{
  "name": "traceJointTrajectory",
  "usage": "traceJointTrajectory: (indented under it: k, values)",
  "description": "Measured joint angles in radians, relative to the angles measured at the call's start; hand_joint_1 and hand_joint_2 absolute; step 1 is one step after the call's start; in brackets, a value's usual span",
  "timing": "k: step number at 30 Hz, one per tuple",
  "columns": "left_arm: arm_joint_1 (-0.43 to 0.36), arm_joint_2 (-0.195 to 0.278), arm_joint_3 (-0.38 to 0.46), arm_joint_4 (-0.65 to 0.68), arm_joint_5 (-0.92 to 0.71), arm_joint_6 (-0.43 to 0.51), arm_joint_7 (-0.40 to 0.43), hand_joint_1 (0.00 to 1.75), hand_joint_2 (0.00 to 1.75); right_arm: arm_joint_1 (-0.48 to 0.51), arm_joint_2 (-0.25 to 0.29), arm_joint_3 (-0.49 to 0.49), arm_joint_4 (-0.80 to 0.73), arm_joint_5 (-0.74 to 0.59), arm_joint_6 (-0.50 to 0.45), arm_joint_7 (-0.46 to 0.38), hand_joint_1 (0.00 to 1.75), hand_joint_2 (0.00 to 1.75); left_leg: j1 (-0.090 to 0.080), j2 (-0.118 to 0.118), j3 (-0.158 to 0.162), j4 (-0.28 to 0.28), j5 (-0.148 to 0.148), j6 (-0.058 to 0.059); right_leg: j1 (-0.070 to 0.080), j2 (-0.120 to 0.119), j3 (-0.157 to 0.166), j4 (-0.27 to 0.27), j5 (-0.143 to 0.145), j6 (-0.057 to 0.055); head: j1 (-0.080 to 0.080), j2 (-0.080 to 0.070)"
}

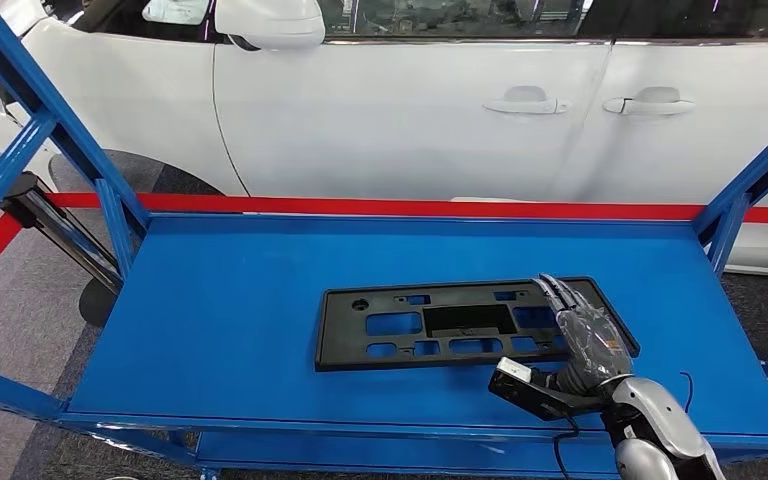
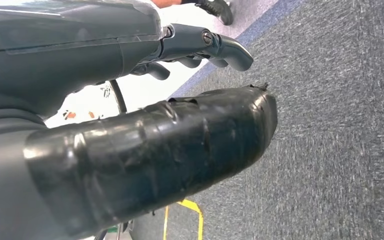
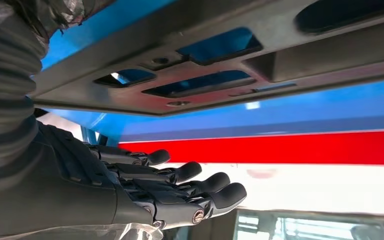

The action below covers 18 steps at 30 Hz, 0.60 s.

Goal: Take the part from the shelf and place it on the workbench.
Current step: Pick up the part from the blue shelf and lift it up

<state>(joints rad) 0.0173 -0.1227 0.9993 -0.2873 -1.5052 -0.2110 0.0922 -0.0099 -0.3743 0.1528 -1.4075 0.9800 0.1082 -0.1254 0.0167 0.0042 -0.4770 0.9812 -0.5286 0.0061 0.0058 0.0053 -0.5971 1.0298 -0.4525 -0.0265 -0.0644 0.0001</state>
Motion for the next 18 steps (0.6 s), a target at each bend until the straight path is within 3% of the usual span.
traceJointTrajectory:
  k: [12,16,18]
  values:
    - [-0.006,0.008,-0.002,0.009,0.0,-0.003,-0.009,0.0,0.0,-0.141,0.038,-0.008,0.253,0.172,-0.037,0.039,0.0,1.75,0.0,0.0,0.0,0.0,0.0,0.0,0.0,0.001,0.001,0.0,0.0,0.0,0.0,0.0]
    - [-0.007,0.01,-0.004,0.011,0.0,-0.004,-0.01,0.0,0.0,-0.185,0.054,-0.009,0.327,0.219,-0.057,0.044,1.62,1.75,0.0,0.0,0.002,0.001,0.0,0.0,0.0,0.001,0.003,0.0,0.0,0.0,0.0,0.0]
    - [-0.007,0.011,-0.004,0.012,0.0,-0.004,-0.012,0.0,0.0,-0.199,0.059,-0.01,0.353,0.24,-0.058,0.047,1.62,1.75,0.0,0.0,0.003,0.001,0.0,0.0,0.0,0.0,0.004,0.0,0.0,0.0,0.0,0.0]
